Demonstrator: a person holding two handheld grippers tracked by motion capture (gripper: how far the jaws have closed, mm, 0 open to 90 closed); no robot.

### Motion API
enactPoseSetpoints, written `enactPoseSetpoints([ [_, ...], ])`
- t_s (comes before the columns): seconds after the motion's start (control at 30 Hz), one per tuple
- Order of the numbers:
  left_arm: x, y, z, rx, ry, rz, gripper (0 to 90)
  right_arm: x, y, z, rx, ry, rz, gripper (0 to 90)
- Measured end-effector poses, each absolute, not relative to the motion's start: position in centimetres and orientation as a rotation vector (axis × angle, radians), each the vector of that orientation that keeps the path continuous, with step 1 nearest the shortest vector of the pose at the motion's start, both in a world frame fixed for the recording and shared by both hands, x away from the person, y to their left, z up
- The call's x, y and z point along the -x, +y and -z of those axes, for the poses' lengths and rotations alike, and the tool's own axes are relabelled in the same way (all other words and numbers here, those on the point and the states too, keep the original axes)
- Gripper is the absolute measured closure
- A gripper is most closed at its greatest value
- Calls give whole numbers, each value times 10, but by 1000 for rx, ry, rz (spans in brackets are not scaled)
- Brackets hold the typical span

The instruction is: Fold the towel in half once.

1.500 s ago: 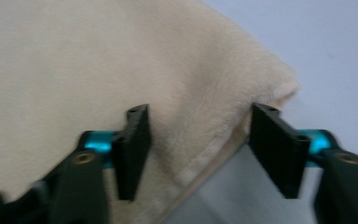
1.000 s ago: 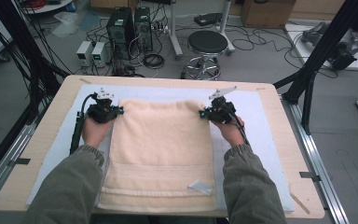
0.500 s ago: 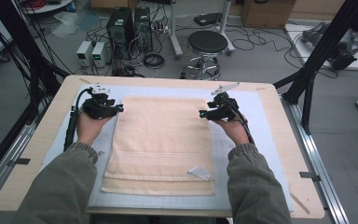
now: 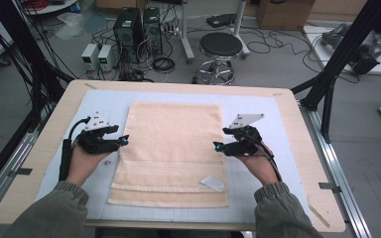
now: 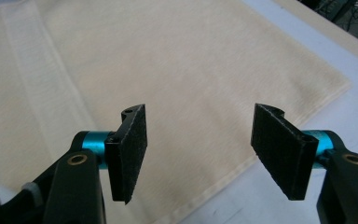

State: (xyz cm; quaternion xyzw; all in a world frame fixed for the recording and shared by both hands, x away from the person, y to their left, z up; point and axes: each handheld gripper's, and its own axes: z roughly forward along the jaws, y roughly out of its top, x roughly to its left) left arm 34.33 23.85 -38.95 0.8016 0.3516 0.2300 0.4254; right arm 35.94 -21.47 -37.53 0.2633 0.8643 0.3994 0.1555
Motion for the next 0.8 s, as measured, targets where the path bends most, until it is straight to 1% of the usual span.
enactPoseSetpoints([
  [0.03,-337,239,391,-2005,870,-573,430,-357,-214,376,-770,2507,-1119,285],
  [0.27,-299,242,405,-2004,822,-536,410,-327,-219,391,-739,2536,-1151,322],
  [0.4,-288,243,413,-2020,812,-514,410,-311,-222,407,-711,2566,-1155,356],
  [0.5,-282,240,421,-2048,788,-468,418,-306,-222,418,-698,2584,-1165,413],
  [0.57,-282,238,426,-2080,777,-434,447,-305,-220,426,-691,2603,-1160,465],
  [0.63,-283,237,434,-2129,766,-375,517,-305,-217,433,-684,2632,-1150,539],
  [0.67,-284,237,438,-2144,771,-359,540,-304,-215,439,-683,2654,-1143,557],
  [0.7,-284,237,440,-2152,764,-353,554,-303,-215,441,-687,2637,-1165,593],
  [0.73,-284,238,441,-2141,759,-360,565,-303,-216,441,-678,2635,-1171,608],
  [0.8,-284,238,441,-2144,752,-354,612,-302,-216,441,-686,2642,-1180,663],
])
